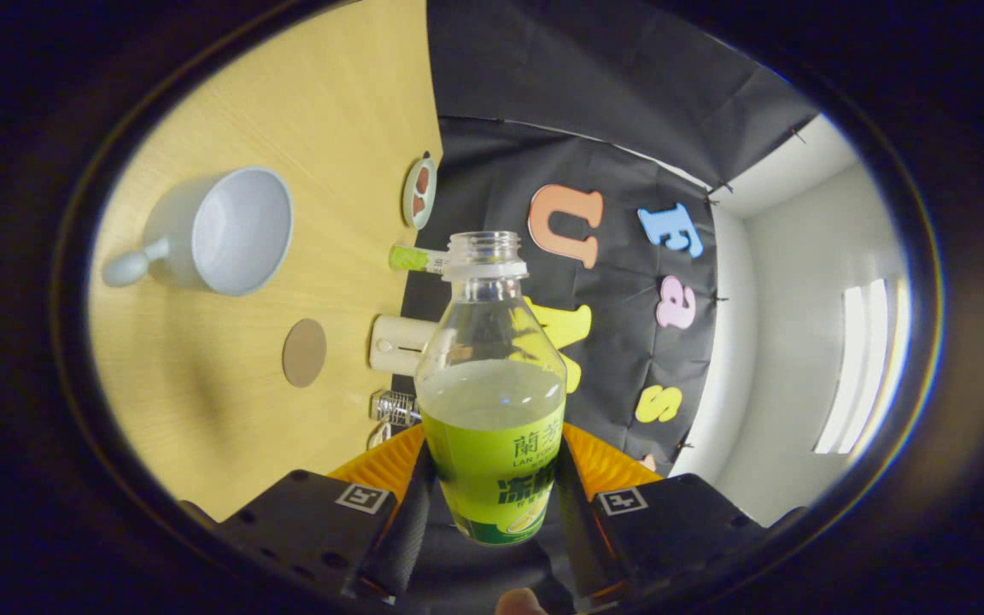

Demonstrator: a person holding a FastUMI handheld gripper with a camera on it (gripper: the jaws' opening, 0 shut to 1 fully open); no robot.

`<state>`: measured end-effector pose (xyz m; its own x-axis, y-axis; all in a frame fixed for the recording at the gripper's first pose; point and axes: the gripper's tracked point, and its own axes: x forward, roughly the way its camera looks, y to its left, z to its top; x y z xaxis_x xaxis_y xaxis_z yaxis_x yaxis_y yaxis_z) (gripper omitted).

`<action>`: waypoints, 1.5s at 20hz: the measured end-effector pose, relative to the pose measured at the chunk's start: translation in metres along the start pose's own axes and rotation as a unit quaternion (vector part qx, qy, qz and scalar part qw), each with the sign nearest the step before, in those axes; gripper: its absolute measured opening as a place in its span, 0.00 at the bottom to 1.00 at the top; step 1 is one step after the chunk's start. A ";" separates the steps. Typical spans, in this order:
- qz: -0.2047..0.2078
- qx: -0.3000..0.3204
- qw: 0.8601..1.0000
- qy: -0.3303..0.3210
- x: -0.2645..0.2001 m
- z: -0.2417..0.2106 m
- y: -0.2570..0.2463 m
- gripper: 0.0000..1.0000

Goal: Take the bottle from table, then pour the juice into the cup, finally place the bottle on the coaster

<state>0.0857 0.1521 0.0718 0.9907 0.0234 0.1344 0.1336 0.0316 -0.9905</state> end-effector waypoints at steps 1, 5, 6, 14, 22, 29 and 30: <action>0.009 0.024 1.000 0.004 0.000 -0.003 0.001 0.74; 0.030 0.121 0.992 0.012 -0.003 -0.012 -0.010 0.74; 0.032 0.149 0.988 0.011 -0.004 -0.014 -0.014 0.74; 0.038 0.398 0.917 0.000 0.002 -0.040 -0.062 0.74; 0.065 0.583 0.808 -0.053 0.038 -0.034 -0.109 0.74; 0.090 0.638 0.762 -0.066 0.078 -0.026 -0.102 0.75; 0.096 0.643 0.757 -0.066 0.084 -0.024 -0.099 0.75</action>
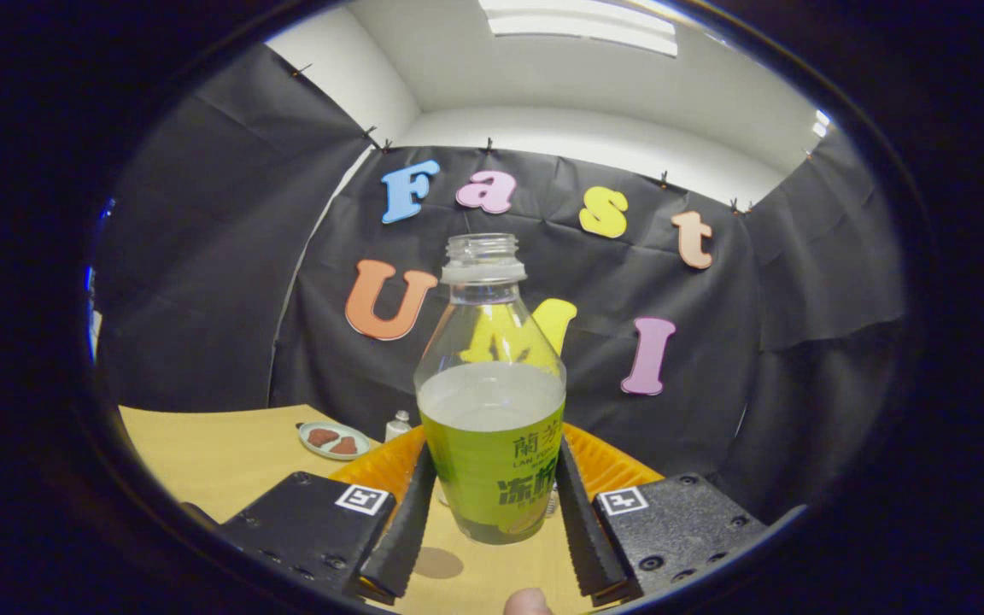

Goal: Take the bottle from table, then pour the juice into the cup, finally place the bottle on the coaster

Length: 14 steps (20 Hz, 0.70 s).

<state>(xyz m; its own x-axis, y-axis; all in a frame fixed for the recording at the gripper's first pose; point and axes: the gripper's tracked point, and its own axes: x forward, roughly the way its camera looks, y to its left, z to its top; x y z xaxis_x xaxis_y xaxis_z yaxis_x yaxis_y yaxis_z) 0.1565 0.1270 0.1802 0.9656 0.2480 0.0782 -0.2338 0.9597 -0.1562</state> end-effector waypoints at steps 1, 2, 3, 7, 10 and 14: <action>0.003 0.012 1.000 0.003 0.007 -0.004 0.001 0.75; 0.008 0.022 1.000 0.007 0.013 -0.010 0.003 0.76; 0.014 0.031 0.999 0.016 0.022 -0.018 0.006 0.76; 0.031 0.062 0.996 0.051 0.056 -0.058 0.017 0.76; 0.022 0.074 0.994 0.071 0.078 -0.092 0.017 0.76; 0.015 0.068 0.993 0.091 0.100 -0.138 0.025 0.76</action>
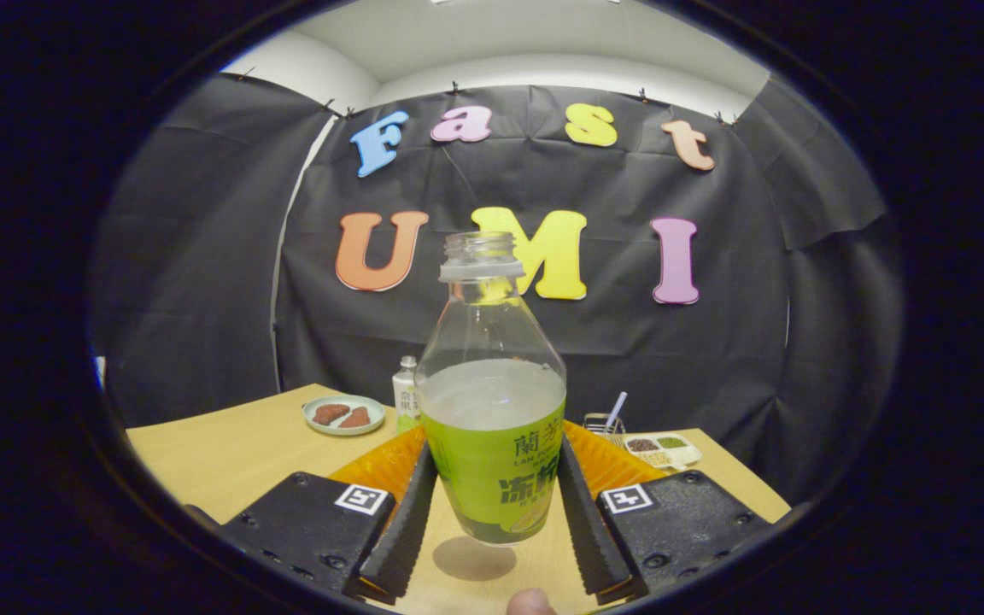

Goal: Take the bottle from table, then pour the juice into the cup, finally place the bottle on the coaster

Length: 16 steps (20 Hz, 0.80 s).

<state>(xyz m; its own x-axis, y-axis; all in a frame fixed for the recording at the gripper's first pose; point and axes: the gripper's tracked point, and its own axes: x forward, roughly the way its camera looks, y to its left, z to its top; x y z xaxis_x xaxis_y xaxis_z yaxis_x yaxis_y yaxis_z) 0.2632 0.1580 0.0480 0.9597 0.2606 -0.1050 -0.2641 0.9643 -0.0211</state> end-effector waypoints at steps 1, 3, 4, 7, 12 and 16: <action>0.003 0.000 1.000 0.005 0.007 -0.011 0.003 0.77; 0.012 0.011 1.000 0.014 0.021 -0.030 0.010 0.77; 0.013 0.015 1.000 0.021 0.029 -0.040 0.011 0.77; 0.016 0.013 0.999 0.030 0.047 -0.059 0.015 0.77; 0.024 0.026 0.998 0.048 0.066 -0.091 0.018 0.78; 0.021 0.041 0.997 0.070 0.078 -0.113 0.017 0.78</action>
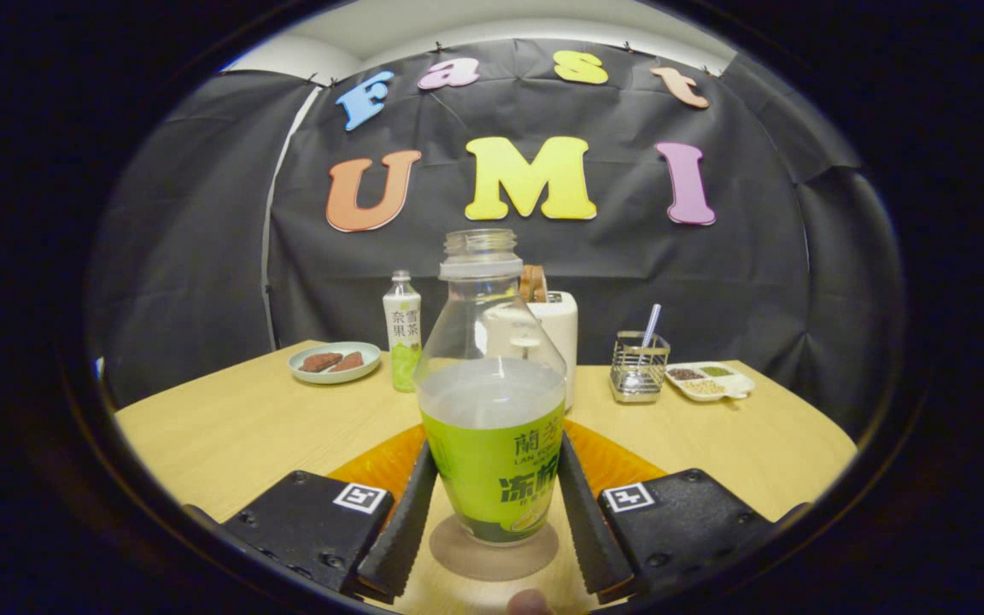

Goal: Take the bottle from table, then pour the juice into the cup, finally place the bottle on the coaster

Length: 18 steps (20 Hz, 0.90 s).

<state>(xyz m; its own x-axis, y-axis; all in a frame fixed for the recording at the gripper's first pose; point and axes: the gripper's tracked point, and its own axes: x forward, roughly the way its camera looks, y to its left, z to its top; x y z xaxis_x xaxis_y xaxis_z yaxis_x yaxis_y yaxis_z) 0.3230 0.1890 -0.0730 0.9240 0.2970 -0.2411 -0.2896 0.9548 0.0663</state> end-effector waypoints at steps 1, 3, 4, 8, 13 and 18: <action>-0.001 0.000 1.000 0.001 0.001 -0.002 -0.002 0.78; 0.000 0.005 1.000 0.001 0.003 -0.003 -0.002 0.79; 0.001 0.009 1.000 0.003 0.004 -0.004 -0.002 0.79; -0.002 0.011 1.000 0.001 0.004 -0.005 -0.003 0.80; -0.008 0.001 1.000 0.003 0.004 -0.007 -0.006 0.81; -0.001 0.005 1.000 0.019 0.004 -0.019 -0.005 0.92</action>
<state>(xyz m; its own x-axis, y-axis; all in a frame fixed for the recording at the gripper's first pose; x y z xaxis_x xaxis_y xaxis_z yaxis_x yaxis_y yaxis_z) 0.3238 0.1852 -0.0924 0.9147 0.2939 -0.2774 -0.2841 0.9558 0.0758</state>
